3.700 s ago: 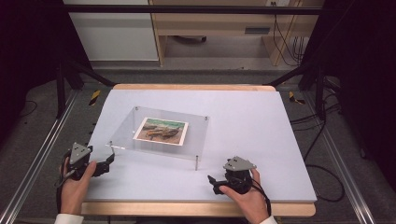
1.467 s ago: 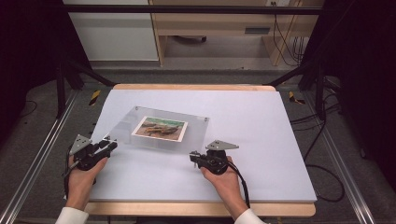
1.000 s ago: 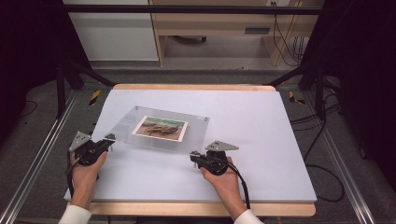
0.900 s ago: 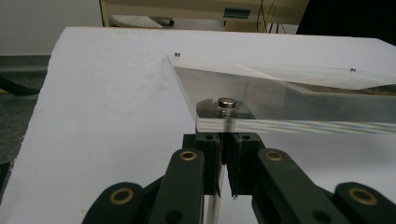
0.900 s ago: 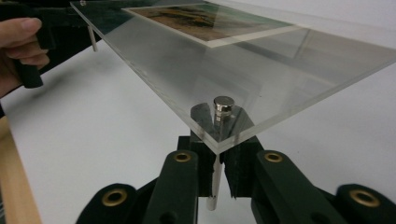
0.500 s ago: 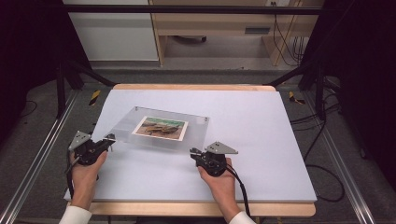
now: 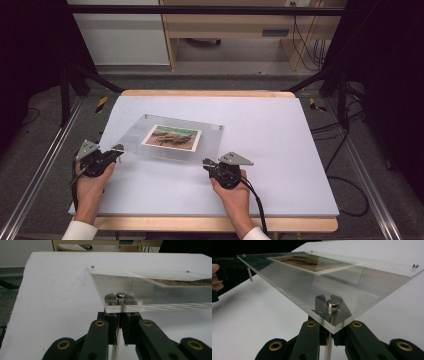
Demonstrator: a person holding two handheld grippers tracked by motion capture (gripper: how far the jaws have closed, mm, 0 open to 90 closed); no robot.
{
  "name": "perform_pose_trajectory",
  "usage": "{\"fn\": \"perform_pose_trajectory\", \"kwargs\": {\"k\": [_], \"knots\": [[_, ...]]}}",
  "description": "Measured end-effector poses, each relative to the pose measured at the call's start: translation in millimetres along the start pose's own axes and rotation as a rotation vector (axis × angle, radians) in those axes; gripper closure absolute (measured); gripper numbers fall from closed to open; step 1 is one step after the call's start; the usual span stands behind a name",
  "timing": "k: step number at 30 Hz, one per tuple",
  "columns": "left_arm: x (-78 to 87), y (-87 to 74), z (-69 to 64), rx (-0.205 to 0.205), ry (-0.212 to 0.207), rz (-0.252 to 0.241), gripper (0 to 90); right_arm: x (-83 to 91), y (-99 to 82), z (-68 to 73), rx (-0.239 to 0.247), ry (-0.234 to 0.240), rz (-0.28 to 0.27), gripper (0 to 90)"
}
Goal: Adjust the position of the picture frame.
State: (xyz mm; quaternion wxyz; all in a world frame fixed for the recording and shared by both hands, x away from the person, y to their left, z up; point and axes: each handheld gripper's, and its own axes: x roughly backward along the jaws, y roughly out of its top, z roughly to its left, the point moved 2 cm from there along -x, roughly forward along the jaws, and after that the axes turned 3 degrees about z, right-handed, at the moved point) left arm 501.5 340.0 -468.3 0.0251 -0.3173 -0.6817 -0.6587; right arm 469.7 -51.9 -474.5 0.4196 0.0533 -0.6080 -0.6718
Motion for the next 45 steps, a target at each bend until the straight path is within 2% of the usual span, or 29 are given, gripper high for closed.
{"fn": "perform_pose_trajectory", "kwargs": {"k": [4, 6, 7, 10, 14, 23, 33, 39, 45], "knots": [[-6.3, -0.6, 4.0, 0.007, -0.016, 0.003, 76.6, -0.7, -1.0, 0.0, 0.005, 0.002, 0.009, 84.5], [-8.4, 0.7, 5.0, -0.002, -0.030, 0.000, 77.5, -0.6, -0.6, -0.1, 0.008, 0.002, 0.009, 84.5], [-9.0, 1.8, 4.9, -0.001, -0.046, -0.005, 82.6, -0.5, 0.1, 0.2, 0.006, 0.000, 0.007, 84.5], [-7.7, 5.3, 2.2, -0.013, -0.029, -0.007, 83.6, 0.1, 1.4, 0.5, 0.017, -0.005, -0.001, 84.2], [-5.2, 7.5, -0.9, -0.008, -0.028, -0.005, 83.9, 2.9, 4.8, -0.6, 0.017, -0.007, -0.002, 84.1], [-2.5, 7.9, -1.3, 0.019, -0.060, -0.007, 83.7, 6.0, 8.8, -2.5, 0.019, -0.007, -0.002, 84.1], [1.0, 9.2, -5.5, 0.005, -0.053, -0.013, 84.1, 8.7, 11.2, -3.1, 0.032, -0.028, -0.005, 83.7], [10.2, 12.2, -18.0, -0.018, -0.025, -0.028, 84.2, 15.5, 18.4, -4.7, 0.048, -0.062, -0.017, 82.9], [18.8, 15.7, -25.9, -0.004, -0.014, -0.040, 84.2, 23.6, 27.6, -4.0, 0.087, -0.081, -0.035, 82.2]]}}
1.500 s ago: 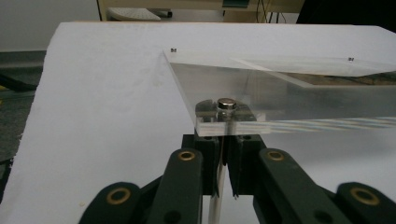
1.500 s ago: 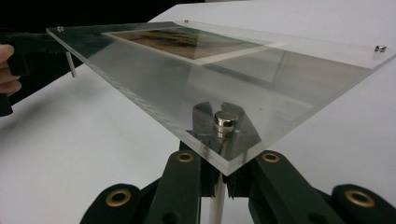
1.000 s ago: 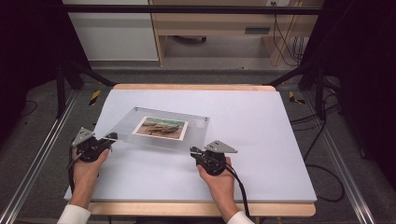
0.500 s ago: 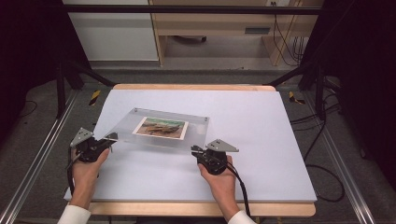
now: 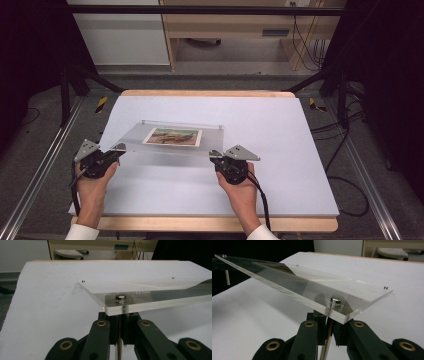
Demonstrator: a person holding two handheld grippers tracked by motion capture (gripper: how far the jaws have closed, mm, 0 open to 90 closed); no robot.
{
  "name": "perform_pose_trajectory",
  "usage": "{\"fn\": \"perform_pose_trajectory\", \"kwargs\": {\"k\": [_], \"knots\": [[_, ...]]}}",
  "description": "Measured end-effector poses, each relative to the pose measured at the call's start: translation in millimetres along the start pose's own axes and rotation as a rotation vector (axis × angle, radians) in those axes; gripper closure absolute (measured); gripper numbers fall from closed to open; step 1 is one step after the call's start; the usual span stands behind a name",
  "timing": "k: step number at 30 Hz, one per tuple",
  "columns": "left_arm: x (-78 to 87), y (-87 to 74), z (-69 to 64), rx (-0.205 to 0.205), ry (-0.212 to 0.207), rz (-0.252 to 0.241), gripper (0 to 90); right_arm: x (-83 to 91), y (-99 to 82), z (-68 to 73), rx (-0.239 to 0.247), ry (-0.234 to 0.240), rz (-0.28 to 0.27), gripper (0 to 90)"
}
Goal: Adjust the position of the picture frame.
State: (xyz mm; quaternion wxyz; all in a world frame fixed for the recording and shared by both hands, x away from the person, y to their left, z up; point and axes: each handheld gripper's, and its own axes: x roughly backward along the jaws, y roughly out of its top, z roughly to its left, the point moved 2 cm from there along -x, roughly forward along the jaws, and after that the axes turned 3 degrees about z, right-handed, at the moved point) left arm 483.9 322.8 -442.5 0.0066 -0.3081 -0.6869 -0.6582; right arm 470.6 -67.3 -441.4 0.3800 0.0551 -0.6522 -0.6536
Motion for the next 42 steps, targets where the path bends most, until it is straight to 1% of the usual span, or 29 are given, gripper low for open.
{"fn": "perform_pose_trajectory", "kwargs": {"k": [2, 8, 11, 14, 16, 20, 22, 29, 35, 42], "knots": [[2.7, 2.5, -2.5, -0.002, 0.004, -0.014, 84.3, 3.0, 2.9, -0.2, 0.014, -0.007, -0.011, 82.2], [6.8, 7.3, -12.5, -0.011, 0.020, -0.036, 84.2, 8.3, 6.7, -2.9, 0.023, -0.022, -0.023, 82.1], [7.6, 9.5, -19.0, -0.014, 0.026, -0.047, 84.2, 11.3, 7.7, -5.3, 0.020, -0.029, -0.024, 82.1], [8.0, 11.1, -24.9, -0.017, 0.033, -0.056, 84.2, 15.5, 9.1, -9.8, 0.015, -0.047, -0.027, 82.2], [8.2, 12.3, -28.7, -0.019, 0.035, -0.058, 84.2, 16.5, 9.3, -10.9, 0.012, -0.046, -0.028, 82.2], [8.0, 13.8, -36.6, -0.023, 0.040, -0.068, 84.2, 20.5, 9.8, -15.9, 0.015, -0.060, -0.030, 82.2], [8.0, 14.4, -40.8, -0.027, 0.040, -0.071, 84.2, 24.0, 9.8, -19.9, 0.003, -0.065, -0.035, 82.4], [8.3, 16.9, -53.3, -0.036, 0.038, -0.088, 84.2, 30.5, 9.5, -28.2, -0.012, -0.081, -0.042, 82.5], [7.9, 18.2, -62.8, -0.037, 0.035, -0.100, 84.2, 35.5, 8.9, -32.8, -0.019, -0.089, -0.044, 82.5], [5.1, 19.4, -73.7, -0.039, 0.019, -0.108, 84.1, 43.3, 7.9, -41.3, -0.034, -0.100, -0.046, 82.6]]}}
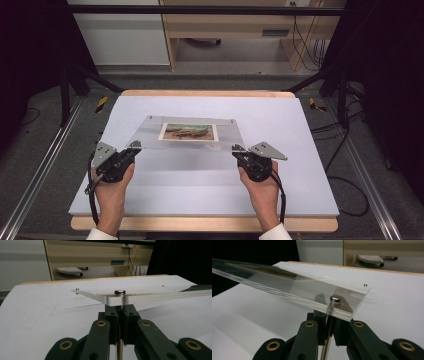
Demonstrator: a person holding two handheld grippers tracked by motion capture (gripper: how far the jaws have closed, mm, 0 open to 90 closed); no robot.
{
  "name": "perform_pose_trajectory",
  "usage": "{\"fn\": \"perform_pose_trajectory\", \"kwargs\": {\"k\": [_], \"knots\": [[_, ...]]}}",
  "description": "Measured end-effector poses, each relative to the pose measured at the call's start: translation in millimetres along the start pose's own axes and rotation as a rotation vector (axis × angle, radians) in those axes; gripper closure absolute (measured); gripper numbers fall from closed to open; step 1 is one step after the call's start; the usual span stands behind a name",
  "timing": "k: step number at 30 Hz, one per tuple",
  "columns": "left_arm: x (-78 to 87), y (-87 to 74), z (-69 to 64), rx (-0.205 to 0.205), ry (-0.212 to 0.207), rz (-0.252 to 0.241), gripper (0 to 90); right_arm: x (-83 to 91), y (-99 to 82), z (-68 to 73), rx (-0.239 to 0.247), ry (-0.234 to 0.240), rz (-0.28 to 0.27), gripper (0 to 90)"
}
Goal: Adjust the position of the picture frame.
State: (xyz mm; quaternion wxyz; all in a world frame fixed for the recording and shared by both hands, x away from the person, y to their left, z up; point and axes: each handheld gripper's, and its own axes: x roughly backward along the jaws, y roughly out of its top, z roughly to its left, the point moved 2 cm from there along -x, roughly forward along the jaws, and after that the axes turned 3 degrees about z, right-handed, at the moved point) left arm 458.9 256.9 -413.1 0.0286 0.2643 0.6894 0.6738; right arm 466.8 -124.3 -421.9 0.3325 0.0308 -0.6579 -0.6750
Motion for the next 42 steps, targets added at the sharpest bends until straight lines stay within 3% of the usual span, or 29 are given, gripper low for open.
{"fn": "perform_pose_trajectory", "kwargs": {"k": [29, 34, 37, 42], "knots": [[-12.3, 0.7, -39.5, -0.003, -0.028, -0.013, 83.9, 23.6, -3.9, -30.9, -0.026, -0.071, -0.002, 82.8], [-16.3, -1.1, -48.3, -0.020, -0.042, -0.003, 83.3, 27.2, -5.9, -39.4, -0.034, -0.081, 0.005, 82.8], [-20.2, -3.1, -52.5, -0.004, -0.054, 0.004, 83.3, 28.8, -8.1, -44.2, -0.044, -0.093, 0.013, 82.9], [-27.4, -0.8, -56.8, -0.013, -0.063, 0.007, 83.2, 31.4, -9.0, -50.6, -0.055, -0.106, 0.021, 82.9]]}}
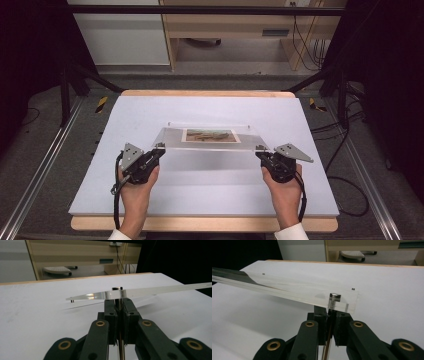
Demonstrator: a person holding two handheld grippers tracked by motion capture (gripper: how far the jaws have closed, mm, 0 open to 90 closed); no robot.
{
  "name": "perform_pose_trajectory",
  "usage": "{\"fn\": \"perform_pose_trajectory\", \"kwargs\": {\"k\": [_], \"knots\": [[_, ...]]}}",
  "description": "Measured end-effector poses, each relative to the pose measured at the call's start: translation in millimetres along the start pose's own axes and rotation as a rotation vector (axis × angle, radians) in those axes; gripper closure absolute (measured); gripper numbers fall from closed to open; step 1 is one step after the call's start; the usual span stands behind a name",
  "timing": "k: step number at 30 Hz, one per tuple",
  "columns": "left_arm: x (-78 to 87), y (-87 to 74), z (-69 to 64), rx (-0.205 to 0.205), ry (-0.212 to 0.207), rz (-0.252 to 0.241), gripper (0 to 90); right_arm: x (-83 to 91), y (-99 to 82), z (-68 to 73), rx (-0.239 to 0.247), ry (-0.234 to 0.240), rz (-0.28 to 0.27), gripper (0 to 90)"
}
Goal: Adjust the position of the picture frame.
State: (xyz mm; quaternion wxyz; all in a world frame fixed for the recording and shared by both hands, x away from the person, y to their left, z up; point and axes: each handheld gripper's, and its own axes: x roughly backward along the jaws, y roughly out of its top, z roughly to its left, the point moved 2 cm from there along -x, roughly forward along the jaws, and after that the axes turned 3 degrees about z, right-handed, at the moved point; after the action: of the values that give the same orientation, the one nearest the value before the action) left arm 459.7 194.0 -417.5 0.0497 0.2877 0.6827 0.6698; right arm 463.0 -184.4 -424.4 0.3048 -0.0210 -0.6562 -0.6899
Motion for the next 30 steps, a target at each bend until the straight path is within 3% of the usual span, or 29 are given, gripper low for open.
{"fn": "perform_pose_trajectory", "kwargs": {"k": [15, 22, 27, 30], "knots": [[-8.9, -5.1, -8.1, 0.001, -0.019, 0.010, 82.9, 1.9, -3.6, -12.2, -0.010, -0.023, 0.010, 83.0], [-10.1, -16.6, -2.0, 0.026, -0.013, 0.054, 82.7, -0.4, -5.0, -7.7, 0.015, -0.020, 0.016, 83.1], [-9.7, -21.3, -3.5, -0.008, -0.006, 0.081, 82.6, -0.5, -10.3, -7.2, 0.031, -0.015, 0.045, 82.9], [-9.3, -27.4, -2.5, 0.008, -0.016, 0.094, 82.9, -1.1, -14.5, -6.7, 0.029, -0.005, 0.060, 83.3]]}}
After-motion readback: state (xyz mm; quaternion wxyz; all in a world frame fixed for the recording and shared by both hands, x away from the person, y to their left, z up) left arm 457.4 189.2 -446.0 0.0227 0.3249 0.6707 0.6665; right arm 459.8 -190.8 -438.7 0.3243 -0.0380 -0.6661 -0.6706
